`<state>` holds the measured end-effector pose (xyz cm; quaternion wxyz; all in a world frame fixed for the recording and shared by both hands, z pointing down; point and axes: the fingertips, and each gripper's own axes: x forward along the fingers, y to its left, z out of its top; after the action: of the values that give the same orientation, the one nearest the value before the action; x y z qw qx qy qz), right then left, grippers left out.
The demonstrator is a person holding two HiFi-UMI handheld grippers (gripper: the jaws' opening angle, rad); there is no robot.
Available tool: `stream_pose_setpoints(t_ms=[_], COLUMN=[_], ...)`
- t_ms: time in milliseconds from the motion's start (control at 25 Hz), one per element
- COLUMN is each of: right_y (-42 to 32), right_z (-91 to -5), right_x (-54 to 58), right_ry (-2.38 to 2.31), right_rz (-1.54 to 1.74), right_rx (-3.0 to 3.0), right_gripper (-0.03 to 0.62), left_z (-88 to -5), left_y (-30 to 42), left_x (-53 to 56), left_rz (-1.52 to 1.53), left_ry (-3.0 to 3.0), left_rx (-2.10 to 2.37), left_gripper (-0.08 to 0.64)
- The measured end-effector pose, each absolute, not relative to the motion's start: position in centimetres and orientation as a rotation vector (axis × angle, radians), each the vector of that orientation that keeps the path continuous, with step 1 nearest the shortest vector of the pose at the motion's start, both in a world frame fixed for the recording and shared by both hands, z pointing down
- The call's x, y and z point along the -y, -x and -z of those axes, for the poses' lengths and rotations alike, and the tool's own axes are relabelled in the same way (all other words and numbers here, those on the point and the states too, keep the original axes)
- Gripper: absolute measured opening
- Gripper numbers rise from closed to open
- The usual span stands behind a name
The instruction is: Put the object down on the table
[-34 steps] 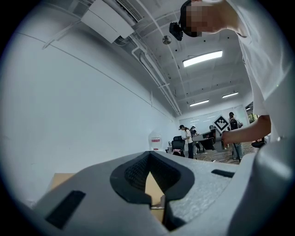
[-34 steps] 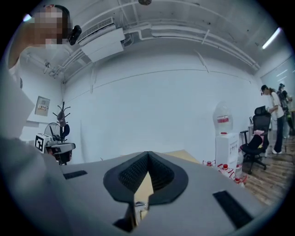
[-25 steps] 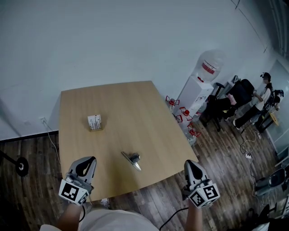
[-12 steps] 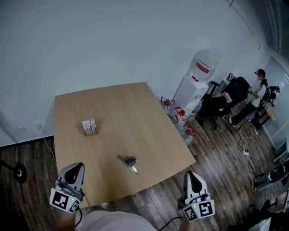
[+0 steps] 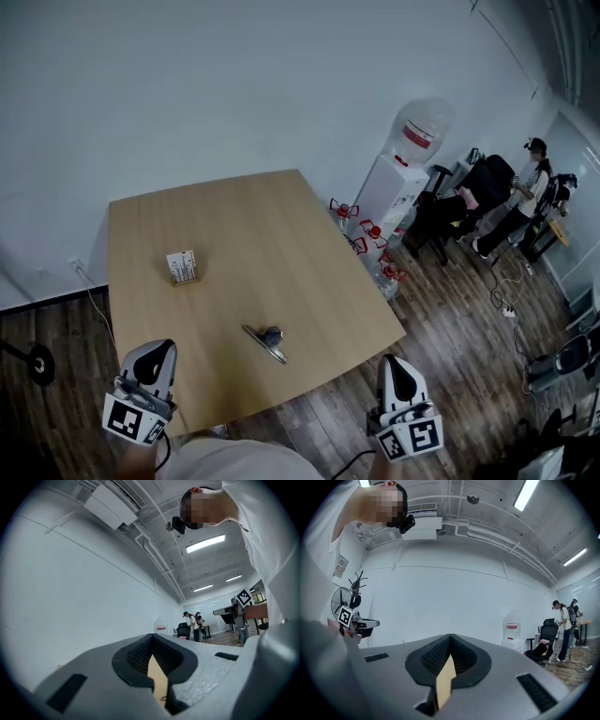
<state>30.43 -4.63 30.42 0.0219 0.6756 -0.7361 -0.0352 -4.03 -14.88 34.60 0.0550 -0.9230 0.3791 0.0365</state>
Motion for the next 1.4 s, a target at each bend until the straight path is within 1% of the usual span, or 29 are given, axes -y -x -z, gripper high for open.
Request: stream_pose_setpoints(t_ms=[520, 1400], right_y=[-30.2, -26.0], right_z=[-30.8, -30.1], right_x=[4.4, 5.5], right_ry=[-2.111, -2.031], right_rz=[0.111, 0.165], right_rx=[2.237, 2.303], right_gripper=[-0.003, -0.003], left_z=[-35.2, -34.9], left_y=[1.8, 4.5], left_x=[15.6, 14.9], left_rz=[-0.111, -0.119], left_ry=[2.851, 2.837], left_rx=[-1.056, -1.084], left_gripper=[0.005, 0.005])
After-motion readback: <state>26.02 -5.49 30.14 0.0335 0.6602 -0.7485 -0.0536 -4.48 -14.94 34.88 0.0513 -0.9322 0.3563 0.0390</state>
